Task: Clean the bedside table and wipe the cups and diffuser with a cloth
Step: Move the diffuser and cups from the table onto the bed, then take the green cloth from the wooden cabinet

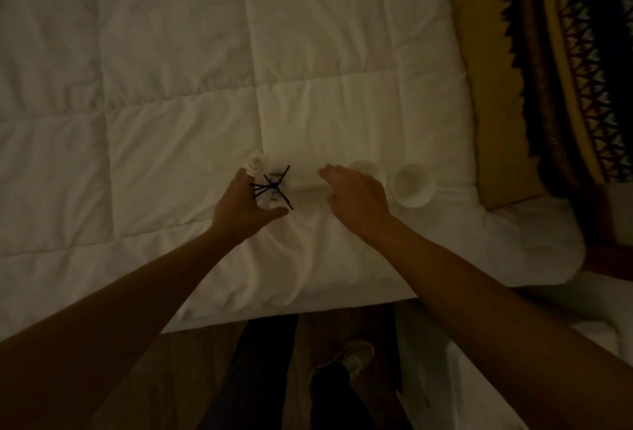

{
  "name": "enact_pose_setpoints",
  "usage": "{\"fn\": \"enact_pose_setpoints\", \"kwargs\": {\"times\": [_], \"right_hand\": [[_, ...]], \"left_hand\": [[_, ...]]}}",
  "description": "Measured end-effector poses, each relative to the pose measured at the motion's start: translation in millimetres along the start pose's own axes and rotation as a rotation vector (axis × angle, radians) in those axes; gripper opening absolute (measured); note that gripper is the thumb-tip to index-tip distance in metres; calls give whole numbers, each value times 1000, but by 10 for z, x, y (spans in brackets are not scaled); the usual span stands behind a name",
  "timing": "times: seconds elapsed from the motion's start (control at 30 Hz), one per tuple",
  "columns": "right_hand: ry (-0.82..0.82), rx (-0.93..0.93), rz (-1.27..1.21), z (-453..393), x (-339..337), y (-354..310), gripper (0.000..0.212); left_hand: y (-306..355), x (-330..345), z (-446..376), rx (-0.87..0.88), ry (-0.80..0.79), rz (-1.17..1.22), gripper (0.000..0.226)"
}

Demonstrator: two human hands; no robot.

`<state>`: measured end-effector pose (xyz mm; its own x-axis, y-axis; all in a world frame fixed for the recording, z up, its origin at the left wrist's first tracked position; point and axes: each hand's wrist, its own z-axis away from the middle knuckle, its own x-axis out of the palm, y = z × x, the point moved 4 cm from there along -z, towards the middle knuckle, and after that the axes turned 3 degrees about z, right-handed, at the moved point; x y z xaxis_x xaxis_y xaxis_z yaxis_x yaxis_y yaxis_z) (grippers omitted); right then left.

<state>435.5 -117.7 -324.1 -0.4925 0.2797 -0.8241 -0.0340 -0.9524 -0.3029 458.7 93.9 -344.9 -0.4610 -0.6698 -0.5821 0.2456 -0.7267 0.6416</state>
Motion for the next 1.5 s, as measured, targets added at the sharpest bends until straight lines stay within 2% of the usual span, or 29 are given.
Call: {"fn": "enact_pose_setpoints", "kwargs": {"times": [0.13, 0.23, 0.37, 0.5, 0.6, 0.7, 0.9, 1.0, 1.17, 1.37, 1.5], "right_hand": [[115, 7, 6, 506, -242, 204, 53], [225, 7, -32, 869, -473, 307, 54], [356, 13, -22, 1436, -817, 447, 63], [344, 88, 42, 1947, -1066, 513, 72], [386, 65, 63, 2270, -1378, 441, 74], [410, 11, 101, 2519, -1632, 274, 75], [422, -117, 181, 2753, -1954, -244, 76], [410, -187, 234, 2704, -2099, -609, 76], [390, -361, 292, 2574, -2295, -1704, 74], [346, -537, 318, 2301, -2329, -3364, 72], [336, -683, 356, 2134, -2122, -4715, 71]], "left_hand": [[211, -201, 256, 22, 17, -202, 132], [453, -358, 501, 66, 90, -288, 140], [974, -457, 923, 238, 171, -396, 121], [1407, -366, 1405, 335, 179, -454, 96], [1759, -330, 1770, 397, 214, -437, 85], [1845, -465, 2101, 379, 256, -477, 82], [1470, -1124, 2705, 268, 396, -493, 81], [1264, -1502, 2978, 217, 442, -506, 81], [709, -2344, 3507, 93, 578, -507, 81], [-6, -3465, 4125, 26, 744, -486, 80], [-791, -4264, 4617, -49, 845, -466, 78]]}}
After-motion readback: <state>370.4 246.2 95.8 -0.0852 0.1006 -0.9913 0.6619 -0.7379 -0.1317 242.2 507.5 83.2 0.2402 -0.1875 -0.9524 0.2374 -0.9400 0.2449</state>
